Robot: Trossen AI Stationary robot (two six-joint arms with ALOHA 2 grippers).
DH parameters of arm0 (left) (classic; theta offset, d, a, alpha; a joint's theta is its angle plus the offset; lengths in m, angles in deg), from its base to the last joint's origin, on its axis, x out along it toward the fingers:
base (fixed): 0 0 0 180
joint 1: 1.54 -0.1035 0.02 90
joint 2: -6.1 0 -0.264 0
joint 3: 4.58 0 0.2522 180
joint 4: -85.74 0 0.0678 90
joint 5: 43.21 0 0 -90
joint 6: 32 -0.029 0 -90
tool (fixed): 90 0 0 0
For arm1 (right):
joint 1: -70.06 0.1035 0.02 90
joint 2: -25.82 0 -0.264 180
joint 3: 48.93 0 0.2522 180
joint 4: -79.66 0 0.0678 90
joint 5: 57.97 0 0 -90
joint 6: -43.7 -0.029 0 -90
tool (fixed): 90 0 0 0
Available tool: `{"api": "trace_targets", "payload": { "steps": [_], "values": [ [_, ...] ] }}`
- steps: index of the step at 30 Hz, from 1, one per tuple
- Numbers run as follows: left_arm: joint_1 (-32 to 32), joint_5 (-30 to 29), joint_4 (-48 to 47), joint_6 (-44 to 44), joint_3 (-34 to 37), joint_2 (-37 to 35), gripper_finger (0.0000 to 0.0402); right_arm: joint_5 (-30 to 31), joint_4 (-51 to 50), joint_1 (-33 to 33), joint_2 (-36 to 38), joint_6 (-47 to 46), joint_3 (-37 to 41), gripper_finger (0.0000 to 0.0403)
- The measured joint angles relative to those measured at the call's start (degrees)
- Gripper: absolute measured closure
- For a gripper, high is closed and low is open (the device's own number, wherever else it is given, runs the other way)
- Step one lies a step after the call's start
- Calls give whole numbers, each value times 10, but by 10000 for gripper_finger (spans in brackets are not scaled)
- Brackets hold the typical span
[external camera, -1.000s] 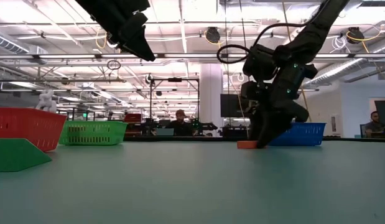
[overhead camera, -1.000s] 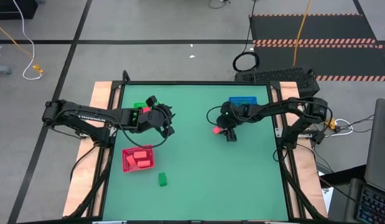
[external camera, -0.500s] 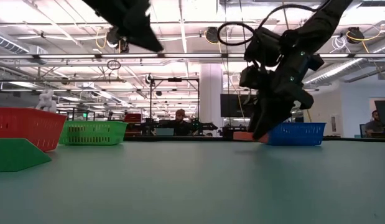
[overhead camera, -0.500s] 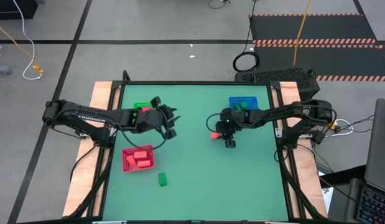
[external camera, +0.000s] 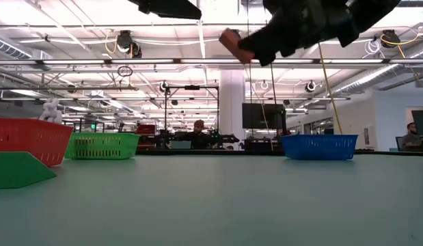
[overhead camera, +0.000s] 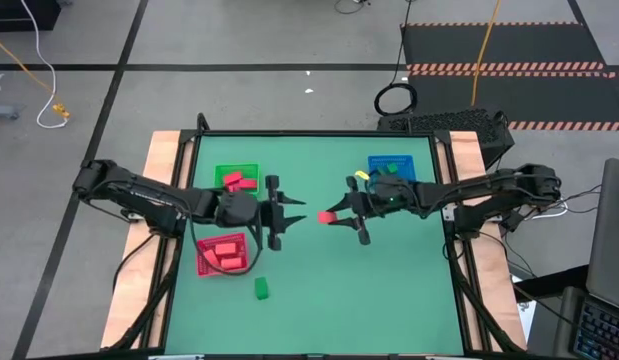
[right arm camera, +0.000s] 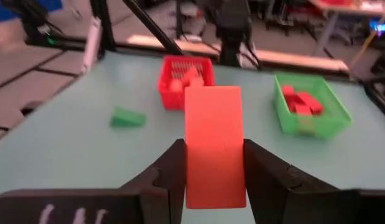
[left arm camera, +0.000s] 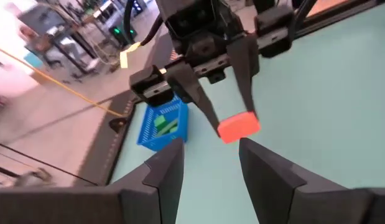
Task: Sort & place blocks by color
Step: Put the orange block into the bin
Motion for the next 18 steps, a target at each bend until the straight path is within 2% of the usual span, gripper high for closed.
{"api": "trace_targets", "payload": {
  "steps": [7,9,14,18],
  "values": [
    [25,-23,41,-5,0,28,243,0,35,33,-10,-2,0,287],
    [30,-26,43,-30,0,34,243,-3,37,36,-10,-15,0,287],
    [52,-31,36,-201,0,68,243,-29,46,36,-10,-106,0,287],
    [65,-87,64,-341,0,107,243,-58,45,34,-10,-170,0,287]
  ]
}}
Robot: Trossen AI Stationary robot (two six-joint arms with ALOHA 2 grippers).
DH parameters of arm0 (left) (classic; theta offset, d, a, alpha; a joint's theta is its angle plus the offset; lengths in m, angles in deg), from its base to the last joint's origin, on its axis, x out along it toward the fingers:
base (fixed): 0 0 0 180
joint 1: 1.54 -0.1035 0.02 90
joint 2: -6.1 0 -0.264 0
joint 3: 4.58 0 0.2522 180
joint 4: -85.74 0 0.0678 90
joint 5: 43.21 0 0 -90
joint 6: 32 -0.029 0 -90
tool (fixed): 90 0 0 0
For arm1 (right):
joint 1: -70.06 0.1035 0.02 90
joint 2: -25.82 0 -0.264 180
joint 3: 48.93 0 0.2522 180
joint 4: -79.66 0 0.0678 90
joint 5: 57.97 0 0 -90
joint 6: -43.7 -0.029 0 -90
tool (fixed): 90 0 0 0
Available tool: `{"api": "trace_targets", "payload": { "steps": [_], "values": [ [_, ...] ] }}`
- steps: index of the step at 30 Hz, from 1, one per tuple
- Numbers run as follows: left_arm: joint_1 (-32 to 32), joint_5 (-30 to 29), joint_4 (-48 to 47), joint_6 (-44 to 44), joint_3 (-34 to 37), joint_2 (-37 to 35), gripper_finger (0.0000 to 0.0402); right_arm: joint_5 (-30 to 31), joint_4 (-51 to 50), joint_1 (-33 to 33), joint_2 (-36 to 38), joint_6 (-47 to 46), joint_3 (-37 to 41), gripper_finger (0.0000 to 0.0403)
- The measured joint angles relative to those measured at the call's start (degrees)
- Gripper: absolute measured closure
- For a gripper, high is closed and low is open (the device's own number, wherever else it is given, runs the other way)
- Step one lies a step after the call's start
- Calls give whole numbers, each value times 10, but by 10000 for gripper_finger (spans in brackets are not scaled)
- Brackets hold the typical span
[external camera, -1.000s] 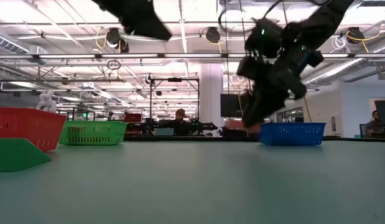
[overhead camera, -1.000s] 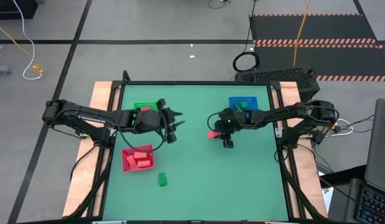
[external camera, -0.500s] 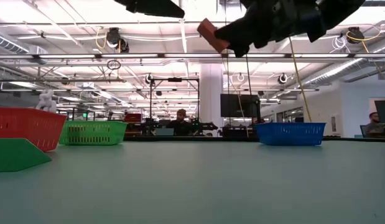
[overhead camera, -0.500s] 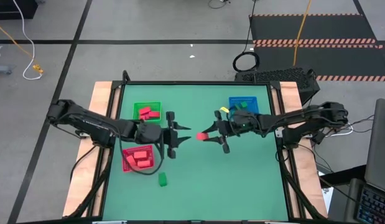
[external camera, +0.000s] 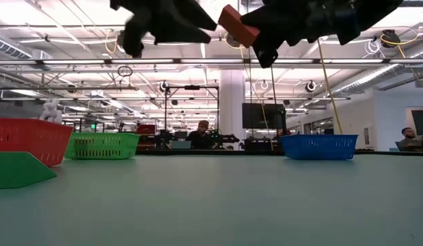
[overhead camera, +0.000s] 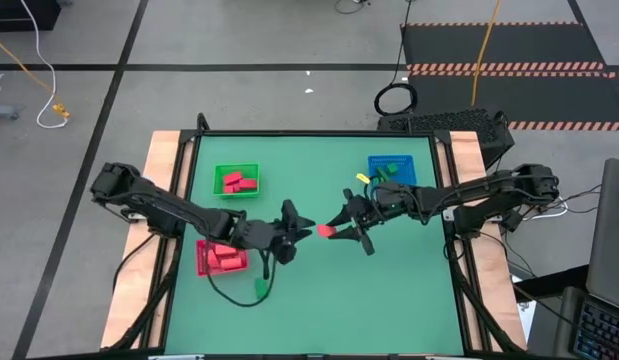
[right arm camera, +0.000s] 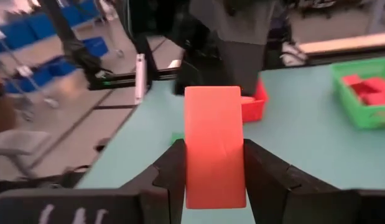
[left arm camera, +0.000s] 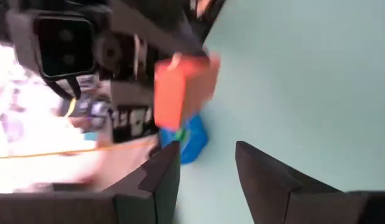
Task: Sort & place blocks by color
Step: Put the orange block into the bin
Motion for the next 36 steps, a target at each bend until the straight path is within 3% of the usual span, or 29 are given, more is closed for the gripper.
{"api": "trace_targets", "payload": {
  "steps": [5,11,14,19,30,36],
  "values": [
    [17,-87,33,-87,0,17,243,-20,-2,1,-3,-18,0,287],
    [32,-93,62,-130,0,15,242,-20,-10,-1,-3,-18,0,287],
    [35,-54,65,-143,0,15,242,-20,-13,-1,-3,-18,0,287],
    [30,-22,62,-88,0,15,234,-20,-12,-1,-9,-18,0,287],
    [14,34,66,-45,0,18,128,-20,8,-1,-32,-18,0,287],
    [2,61,110,-36,0,75,122,-20,19,0,-33,-22,1,287]
  ]
}}
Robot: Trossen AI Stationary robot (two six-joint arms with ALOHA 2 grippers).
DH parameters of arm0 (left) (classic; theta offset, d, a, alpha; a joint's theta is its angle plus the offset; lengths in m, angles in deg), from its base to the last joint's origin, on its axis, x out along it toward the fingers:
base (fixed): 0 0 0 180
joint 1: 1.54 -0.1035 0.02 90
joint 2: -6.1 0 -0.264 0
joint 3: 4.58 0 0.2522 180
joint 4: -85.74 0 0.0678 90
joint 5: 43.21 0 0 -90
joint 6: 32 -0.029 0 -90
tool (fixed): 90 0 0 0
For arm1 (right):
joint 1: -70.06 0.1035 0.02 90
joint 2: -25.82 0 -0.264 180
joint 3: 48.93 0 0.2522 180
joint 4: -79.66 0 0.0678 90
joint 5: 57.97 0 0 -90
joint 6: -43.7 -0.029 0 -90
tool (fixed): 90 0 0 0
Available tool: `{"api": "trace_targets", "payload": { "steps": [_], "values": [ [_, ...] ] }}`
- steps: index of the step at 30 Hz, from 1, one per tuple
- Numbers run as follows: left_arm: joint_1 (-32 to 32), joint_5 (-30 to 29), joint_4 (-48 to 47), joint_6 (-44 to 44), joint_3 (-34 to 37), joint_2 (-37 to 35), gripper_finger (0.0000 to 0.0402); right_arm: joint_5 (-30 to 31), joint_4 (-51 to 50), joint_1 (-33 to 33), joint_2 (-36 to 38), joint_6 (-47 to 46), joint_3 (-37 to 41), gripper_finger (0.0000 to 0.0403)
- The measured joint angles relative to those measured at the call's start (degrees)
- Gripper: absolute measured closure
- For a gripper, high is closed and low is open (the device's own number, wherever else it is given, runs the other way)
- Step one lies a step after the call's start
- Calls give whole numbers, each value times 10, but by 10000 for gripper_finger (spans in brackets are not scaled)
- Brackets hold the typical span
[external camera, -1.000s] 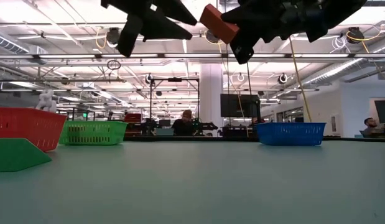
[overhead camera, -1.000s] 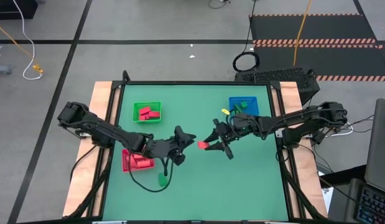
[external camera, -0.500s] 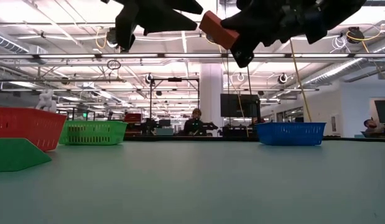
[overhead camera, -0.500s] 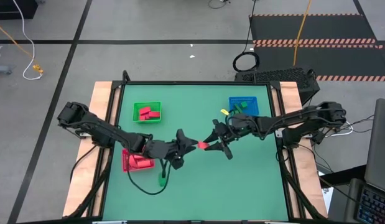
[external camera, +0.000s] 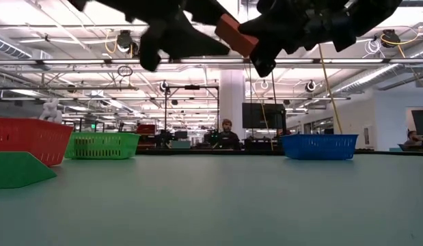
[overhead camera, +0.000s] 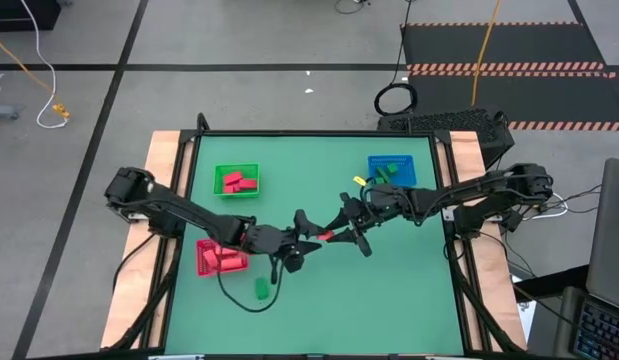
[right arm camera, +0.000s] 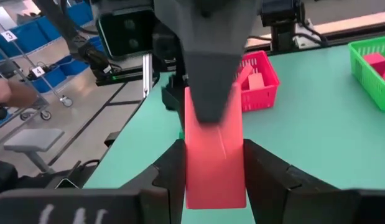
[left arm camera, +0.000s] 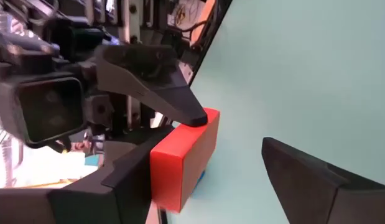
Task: Sort & place blocks by color
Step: Put the orange block into the bin
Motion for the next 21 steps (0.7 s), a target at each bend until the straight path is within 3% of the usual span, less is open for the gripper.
{"api": "trace_targets", "payload": {
  "steps": [9,17,21],
  "values": [
    [-4,1,61,6,0,30,190,-2,-20,1,1,1,0,287],
    [-5,-3,50,33,0,30,346,-8,-28,1,0,-3,0,287],
    [-5,-2,47,47,0,30,346,-5,-26,1,0,2,0,287]
  ]
}}
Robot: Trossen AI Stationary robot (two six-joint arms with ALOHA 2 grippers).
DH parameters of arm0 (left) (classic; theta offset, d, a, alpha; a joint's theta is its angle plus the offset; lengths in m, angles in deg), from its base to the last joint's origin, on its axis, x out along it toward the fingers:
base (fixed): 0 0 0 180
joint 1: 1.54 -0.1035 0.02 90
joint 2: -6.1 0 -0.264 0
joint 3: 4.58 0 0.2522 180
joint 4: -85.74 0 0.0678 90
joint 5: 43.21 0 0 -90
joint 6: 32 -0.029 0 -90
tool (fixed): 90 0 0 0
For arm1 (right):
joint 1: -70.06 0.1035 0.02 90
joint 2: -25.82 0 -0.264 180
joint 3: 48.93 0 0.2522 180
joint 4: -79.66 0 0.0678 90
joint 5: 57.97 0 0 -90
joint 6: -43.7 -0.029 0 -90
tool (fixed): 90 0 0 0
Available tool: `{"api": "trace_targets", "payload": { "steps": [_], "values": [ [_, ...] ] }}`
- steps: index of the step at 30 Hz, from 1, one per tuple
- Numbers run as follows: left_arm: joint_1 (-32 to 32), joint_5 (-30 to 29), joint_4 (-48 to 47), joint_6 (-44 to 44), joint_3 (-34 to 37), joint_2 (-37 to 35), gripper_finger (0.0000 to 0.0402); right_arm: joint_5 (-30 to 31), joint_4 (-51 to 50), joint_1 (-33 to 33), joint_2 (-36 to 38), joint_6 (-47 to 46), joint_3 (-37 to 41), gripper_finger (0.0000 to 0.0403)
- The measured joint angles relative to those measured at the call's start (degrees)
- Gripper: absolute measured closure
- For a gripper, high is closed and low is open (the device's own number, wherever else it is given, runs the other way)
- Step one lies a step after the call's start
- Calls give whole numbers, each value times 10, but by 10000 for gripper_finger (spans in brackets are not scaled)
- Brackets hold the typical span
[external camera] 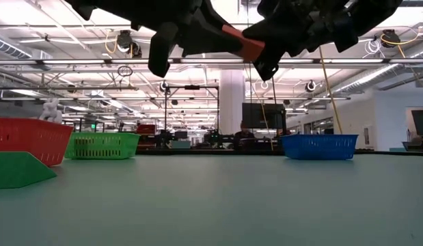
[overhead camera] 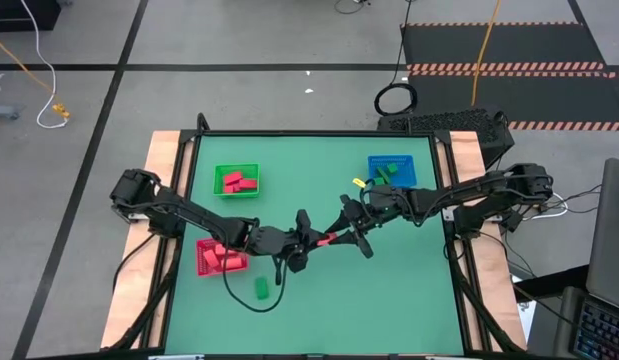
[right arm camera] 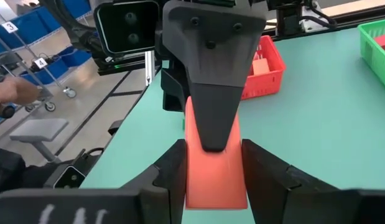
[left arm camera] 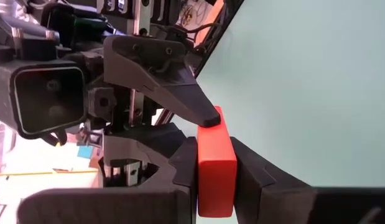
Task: Sort & place blocks by color
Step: Put the orange block into the bin
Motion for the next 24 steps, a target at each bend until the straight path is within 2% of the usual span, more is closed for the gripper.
{"api": "trace_targets", "payload": {
  "steps": [4,8,11,16,21,24],
  "values": [
    [4,-5,-4,5,0,0,346,6,2,0,0,5,0,271],
    [22,-29,-40,12,1,-19,346,10,10,-2,2,7,-1,200],
    [36,-44,-109,67,1,-51,346,10,10,-2,2,7,-2,154],
    [79,-86,-283,237,1,-117,346,6,9,-2,9,14,-2,110],
    [134,-115,-493,496,0,-183,346,4,8,-2,12,14,-1,101],
    [171,-115,-574,662,0,-208,346,4,7,-2,12,13,-1,104]
  ]
}}
